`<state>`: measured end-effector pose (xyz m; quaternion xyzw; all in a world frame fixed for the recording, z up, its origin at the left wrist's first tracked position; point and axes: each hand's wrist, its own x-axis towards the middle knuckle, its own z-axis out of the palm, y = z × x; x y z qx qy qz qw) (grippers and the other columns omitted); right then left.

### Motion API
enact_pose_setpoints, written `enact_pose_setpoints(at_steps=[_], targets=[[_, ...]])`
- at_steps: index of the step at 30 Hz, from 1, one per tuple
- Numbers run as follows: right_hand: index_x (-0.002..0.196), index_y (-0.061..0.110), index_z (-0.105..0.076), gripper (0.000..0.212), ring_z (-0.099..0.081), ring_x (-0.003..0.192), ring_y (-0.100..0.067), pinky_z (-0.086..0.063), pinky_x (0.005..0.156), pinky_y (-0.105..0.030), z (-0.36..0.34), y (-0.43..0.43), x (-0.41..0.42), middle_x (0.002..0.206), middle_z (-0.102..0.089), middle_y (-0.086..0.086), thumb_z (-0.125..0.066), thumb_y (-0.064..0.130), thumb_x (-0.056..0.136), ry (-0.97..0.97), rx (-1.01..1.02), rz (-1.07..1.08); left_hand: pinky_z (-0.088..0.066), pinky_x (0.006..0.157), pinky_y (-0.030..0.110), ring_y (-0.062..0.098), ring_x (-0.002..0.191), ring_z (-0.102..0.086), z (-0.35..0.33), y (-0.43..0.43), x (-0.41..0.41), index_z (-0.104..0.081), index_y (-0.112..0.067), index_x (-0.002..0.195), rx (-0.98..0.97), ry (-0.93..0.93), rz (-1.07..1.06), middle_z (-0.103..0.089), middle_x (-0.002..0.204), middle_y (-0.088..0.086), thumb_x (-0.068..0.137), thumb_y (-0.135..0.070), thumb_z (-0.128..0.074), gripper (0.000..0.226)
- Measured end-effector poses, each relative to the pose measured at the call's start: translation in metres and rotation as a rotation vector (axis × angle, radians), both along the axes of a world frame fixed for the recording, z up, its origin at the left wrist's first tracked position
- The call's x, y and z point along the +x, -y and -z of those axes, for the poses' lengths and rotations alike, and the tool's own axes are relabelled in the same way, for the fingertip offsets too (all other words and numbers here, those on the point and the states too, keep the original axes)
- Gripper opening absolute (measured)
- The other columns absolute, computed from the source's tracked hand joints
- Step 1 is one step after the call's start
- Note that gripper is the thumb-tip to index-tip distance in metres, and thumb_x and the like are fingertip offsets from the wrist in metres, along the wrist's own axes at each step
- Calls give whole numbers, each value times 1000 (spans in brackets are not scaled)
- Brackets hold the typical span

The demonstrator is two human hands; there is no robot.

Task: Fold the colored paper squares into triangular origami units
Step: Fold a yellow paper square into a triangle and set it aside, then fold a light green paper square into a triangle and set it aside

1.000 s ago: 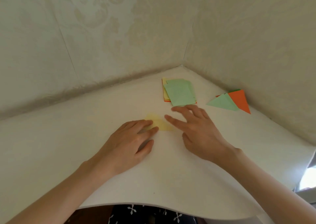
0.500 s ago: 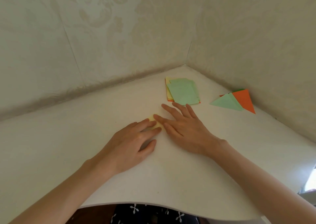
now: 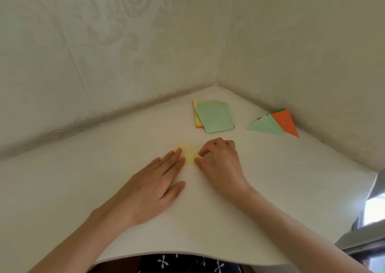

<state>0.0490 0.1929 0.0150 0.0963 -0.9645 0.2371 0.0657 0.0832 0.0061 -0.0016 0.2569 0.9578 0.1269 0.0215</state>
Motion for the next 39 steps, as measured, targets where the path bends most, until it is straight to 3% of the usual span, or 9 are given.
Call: enact_pose_setpoints(at_steps=[3,6,12,18,24,27,30,33,39], targets=[[98,22,-61,13,-36,112,-17,-31,93,-26,-4,3,1,106,-53,8,-61,30,87,107,-132,52,14,105,6,-12,134,14,-2,-1,-1,-4,-30,150,42,-48,-4,15,149,-22,63,-78,27,104],[78,27,-56,11,-51,101,-16,-41,90,-29,-8,7,4,81,-54,17,-63,22,85,155,-336,80,-2,105,1,-13,133,-10,-5,-2,-9,-34,-28,144,305,-72,-81,-12,150,-24,79,-77,-9,86],[81,29,-55,22,-54,73,-5,-37,55,-5,-24,-53,-18,84,-61,5,-68,12,83,69,-684,161,-18,111,24,10,139,-26,-13,-17,-42,-47,-27,137,341,-121,-106,-28,151,-15,83,-65,-25,70],[94,13,-64,10,-53,75,-11,-35,60,-6,-24,-145,-60,82,-60,2,-64,8,86,-50,-491,317,-20,101,14,9,133,-35,-7,-56,-78,-49,-26,134,222,-123,-26,-35,148,-12,74,-64,-16,80],[114,5,-59,31,-47,103,-35,-37,92,-37,-2,-165,-77,111,-54,-16,-64,14,84,-263,27,477,-30,98,17,-2,118,-43,7,-54,-90,-63,-29,116,381,-95,-41,-46,126,-26,74,-65,-33,63],[106,5,-63,28,-49,99,-27,-38,85,-28,-9,-129,-73,104,-56,-14,-64,11,78,-549,-65,88,-31,98,13,-9,113,-44,6,-53,-92,-62,-39,103,486,-44,-58,-47,119,-33,70,-66,-43,47],[129,11,-54,47,-44,120,-25,-34,100,-31,-11,-85,-82,133,-50,-10,-65,24,85,-276,40,-362,-28,94,2,-15,109,-46,4,-54,-93,-61,-39,98,575,-8,-63,-50,115,-31,67,-65,-50,42],[145,12,-32,63,-24,141,-21,-16,114,-31,-2,-72,-99,153,-29,-6,-57,34,92,-49,162,-355,-27,91,0,-18,108,-45,3,-53,-92,-63,-33,100,598,-3,-51,-51,115,-29,69,-59,-56,41],[97,6,-72,30,-68,89,-26,-47,85,-34,1,-66,-95,100,-72,-8,-47,23,92,-470,168,-331,-38,89,6,-10,96,-57,-11,-53,-86,-63,-27,104,766,39,-194,-64,106,-12,81,-42,-70,28]])
